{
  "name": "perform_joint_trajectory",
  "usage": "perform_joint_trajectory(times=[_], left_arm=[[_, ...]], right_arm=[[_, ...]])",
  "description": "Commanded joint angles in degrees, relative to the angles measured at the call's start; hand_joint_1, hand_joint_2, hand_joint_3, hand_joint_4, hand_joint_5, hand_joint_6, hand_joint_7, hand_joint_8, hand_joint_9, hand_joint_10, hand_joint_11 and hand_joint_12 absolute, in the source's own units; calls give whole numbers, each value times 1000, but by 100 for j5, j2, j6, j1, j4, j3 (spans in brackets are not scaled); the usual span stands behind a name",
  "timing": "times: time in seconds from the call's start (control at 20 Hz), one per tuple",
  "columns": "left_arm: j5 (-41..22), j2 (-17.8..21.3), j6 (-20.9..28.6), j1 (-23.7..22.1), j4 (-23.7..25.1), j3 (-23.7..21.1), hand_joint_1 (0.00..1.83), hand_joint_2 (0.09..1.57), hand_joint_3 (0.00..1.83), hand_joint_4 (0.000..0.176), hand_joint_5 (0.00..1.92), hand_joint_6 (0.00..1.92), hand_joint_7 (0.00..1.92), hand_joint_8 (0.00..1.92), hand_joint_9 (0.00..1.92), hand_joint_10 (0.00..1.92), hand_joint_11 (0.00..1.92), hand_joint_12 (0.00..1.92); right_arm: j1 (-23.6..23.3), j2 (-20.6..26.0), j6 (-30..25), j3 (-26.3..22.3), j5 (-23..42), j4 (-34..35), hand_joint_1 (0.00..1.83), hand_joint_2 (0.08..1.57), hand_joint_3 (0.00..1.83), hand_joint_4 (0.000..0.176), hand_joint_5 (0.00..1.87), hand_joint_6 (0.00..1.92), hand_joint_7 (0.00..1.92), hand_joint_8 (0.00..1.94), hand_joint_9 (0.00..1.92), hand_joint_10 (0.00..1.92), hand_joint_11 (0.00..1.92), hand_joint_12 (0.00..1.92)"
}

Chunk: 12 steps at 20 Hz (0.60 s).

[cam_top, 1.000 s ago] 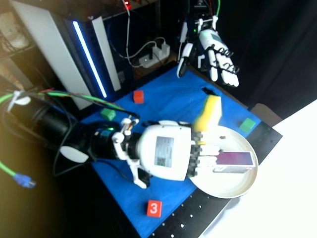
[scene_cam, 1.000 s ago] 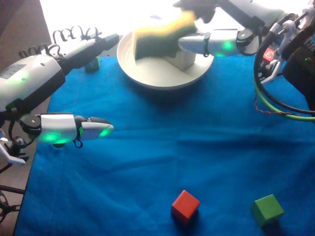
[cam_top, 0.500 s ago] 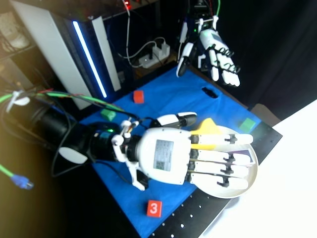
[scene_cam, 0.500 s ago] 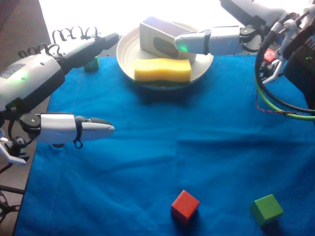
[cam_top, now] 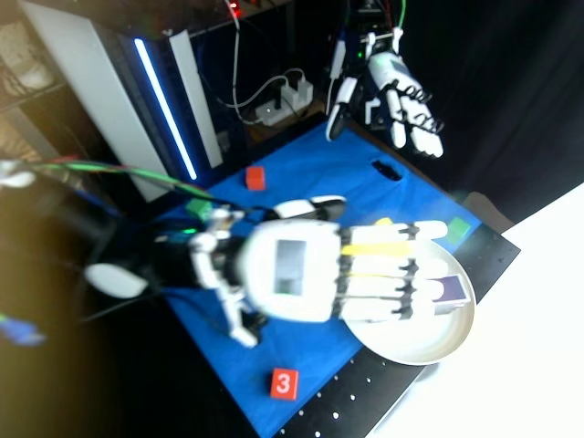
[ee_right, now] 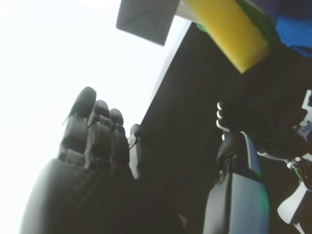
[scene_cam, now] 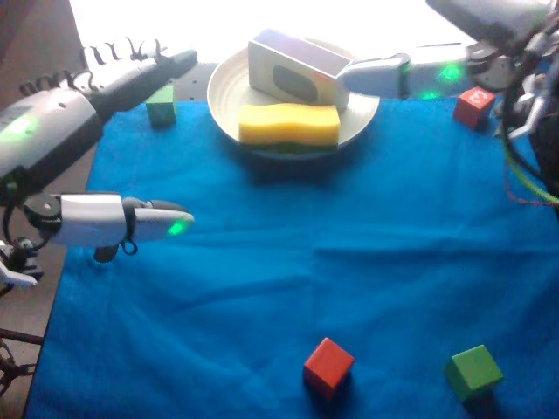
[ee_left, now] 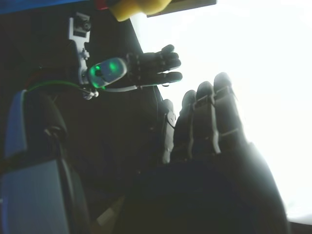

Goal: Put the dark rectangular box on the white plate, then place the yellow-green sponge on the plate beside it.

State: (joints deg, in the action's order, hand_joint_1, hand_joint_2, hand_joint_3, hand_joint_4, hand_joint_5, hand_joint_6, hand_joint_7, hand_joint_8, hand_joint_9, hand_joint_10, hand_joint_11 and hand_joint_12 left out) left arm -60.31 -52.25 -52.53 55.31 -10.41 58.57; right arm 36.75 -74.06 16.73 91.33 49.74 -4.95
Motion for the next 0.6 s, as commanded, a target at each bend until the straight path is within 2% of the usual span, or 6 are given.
perform_joint_trajectory(times=[0.0,0.05,0.25,0.3,0.5,0.55], left_arm=[[-841,52,39,-43,17,-2,833,898,4,115,61,5,2,1,0,0,0,0],[-932,85,39,-43,8,-14,806,898,3,133,63,5,13,5,0,0,0,0],[-1474,278,41,-8,-4,-160,691,854,0,128,63,4,21,5,0,0,31,14],[-1633,333,41,29,-7,-214,872,883,0,92,86,10,0,0,0,0,0,0],[-2103,565,42,250,-33,-439,691,873,0,90,56,0,0,0,0,0,27,12],[-2243,663,42,379,-77,-521,598,880,0,86,20,0,0,0,0,0,40,20]], right_arm=[[25,69,-37,-146,1006,70,754,870,0,130,117,5,110,0,48,3,0,9],[119,207,-37,-305,1223,66,697,864,0,167,114,3,113,1,55,5,1,2],[657,736,-36,-930,2153,263,755,862,0,167,139,9,110,0,14,0,0,0],[895,892,-36,-1101,2433,388,753,885,6,118,104,0,90,0,24,5,6,3],[1881,1557,0,-1832,3435,854,826,859,7,141,125,1,109,0,9,0,0,0],[2178,1803,160,-2079,3703,1013,861,874,11,108,111,0,90,0,30,11,27,12]])
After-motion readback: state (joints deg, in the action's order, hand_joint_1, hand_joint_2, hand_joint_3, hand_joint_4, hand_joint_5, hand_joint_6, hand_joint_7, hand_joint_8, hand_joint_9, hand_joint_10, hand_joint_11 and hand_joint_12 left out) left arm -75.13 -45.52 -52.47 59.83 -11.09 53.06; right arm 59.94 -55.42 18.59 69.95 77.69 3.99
